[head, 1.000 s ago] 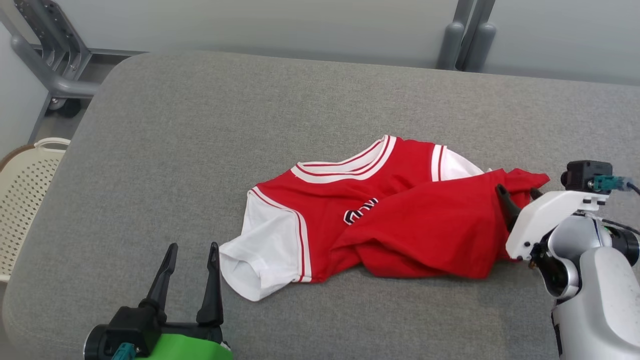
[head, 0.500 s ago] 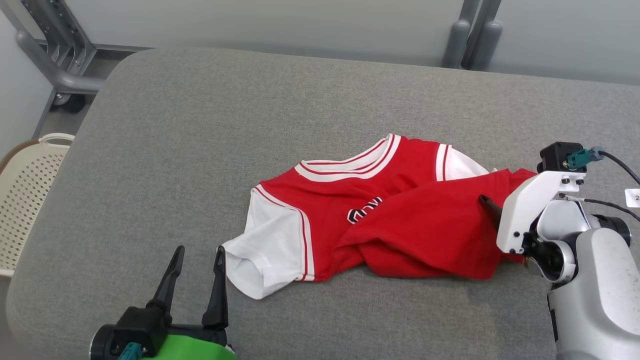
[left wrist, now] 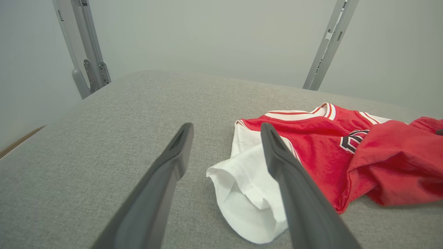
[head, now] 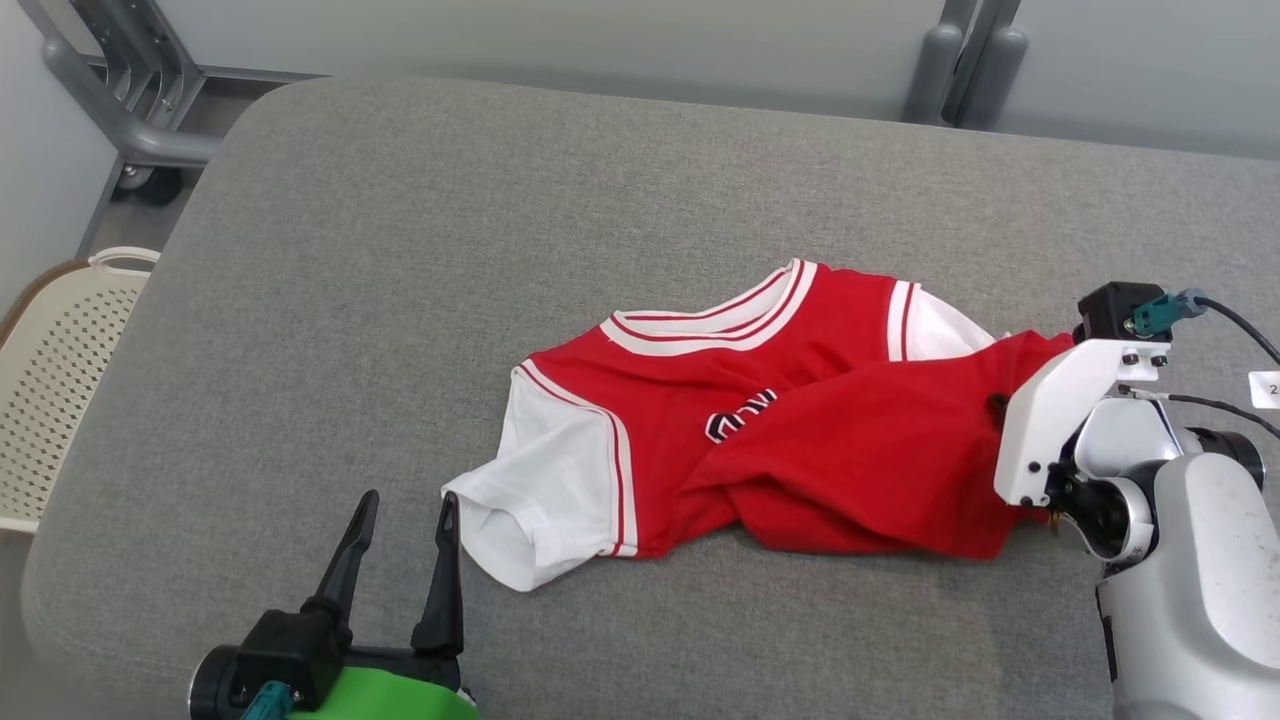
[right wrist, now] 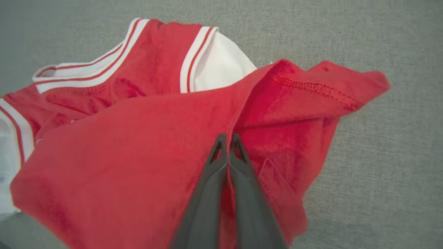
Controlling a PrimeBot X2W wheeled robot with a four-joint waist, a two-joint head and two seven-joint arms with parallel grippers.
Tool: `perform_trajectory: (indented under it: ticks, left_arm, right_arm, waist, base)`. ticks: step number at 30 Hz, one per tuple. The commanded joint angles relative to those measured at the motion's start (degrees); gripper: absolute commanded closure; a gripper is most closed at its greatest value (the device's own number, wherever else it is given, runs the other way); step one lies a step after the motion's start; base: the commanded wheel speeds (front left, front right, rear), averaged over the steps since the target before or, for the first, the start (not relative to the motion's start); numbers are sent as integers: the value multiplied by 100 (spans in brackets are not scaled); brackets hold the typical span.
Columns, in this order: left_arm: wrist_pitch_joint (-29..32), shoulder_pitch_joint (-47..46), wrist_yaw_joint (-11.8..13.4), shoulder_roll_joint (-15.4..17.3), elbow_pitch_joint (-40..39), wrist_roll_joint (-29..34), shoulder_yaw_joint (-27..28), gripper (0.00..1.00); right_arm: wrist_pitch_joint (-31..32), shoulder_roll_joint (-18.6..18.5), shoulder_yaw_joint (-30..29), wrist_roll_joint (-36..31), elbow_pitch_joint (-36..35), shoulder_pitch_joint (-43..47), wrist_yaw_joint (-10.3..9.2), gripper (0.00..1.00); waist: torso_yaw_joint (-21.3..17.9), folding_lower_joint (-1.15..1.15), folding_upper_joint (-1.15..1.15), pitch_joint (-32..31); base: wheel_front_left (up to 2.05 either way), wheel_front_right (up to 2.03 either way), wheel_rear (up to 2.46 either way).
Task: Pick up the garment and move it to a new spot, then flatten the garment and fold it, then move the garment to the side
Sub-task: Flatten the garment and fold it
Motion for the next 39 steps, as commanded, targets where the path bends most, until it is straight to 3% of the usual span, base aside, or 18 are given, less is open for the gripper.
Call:
perform_trajectory:
  ticks: [1,15,20,28,29,30,39]
  left_arm:
    - [-16,-92,-29,-5,6,46,29,0]
    - [-16,-162,-46,-22,-42,67,89,0]
    - [-16,-231,-55,-26,-55,76,37,0]
    - [-16,-394,-24,-29,-84,-58,-194,0]
    - [-16,-413,-10,-30,-97,-62,-222,0]
    - [-16,-427,1,-30,-107,-77,-252,0]
    - [-16,-462,156,-29,-255,-136,-367,0]
  right_arm:
    - [-62,-17,8,8,-60,-84,-1,100]
    - [-291,-18,-299,-234,-658,-875,-1,100]
    - [-375,-153,-311,-355,-204,-1534,-1,100]
    - [-883,-531,-298,-706,1227,-2507,-1,100]
    - [-966,-560,-332,-770,1394,-2599,-1,73]
    - [-1009,-585,-363,-837,1578,-2660,-1,0]
    - [-1345,-778,-481,-1310,2572,-2731,-1,0]
  waist:
    - [3,0,0,5]
    - [79,0,0,78]
    - [239,0,0,206]
    - [721,0,0,540]
    - [766,0,0,581]
    - [810,0,0,615]
    - [992,0,0,567]
  base:
    - [0,0,0]
    - [0,0,0]
    - [0,0,0]
    - [0,0,0]
    - [0,0,0]
    - [0,0,0]
    - [0,0,0]
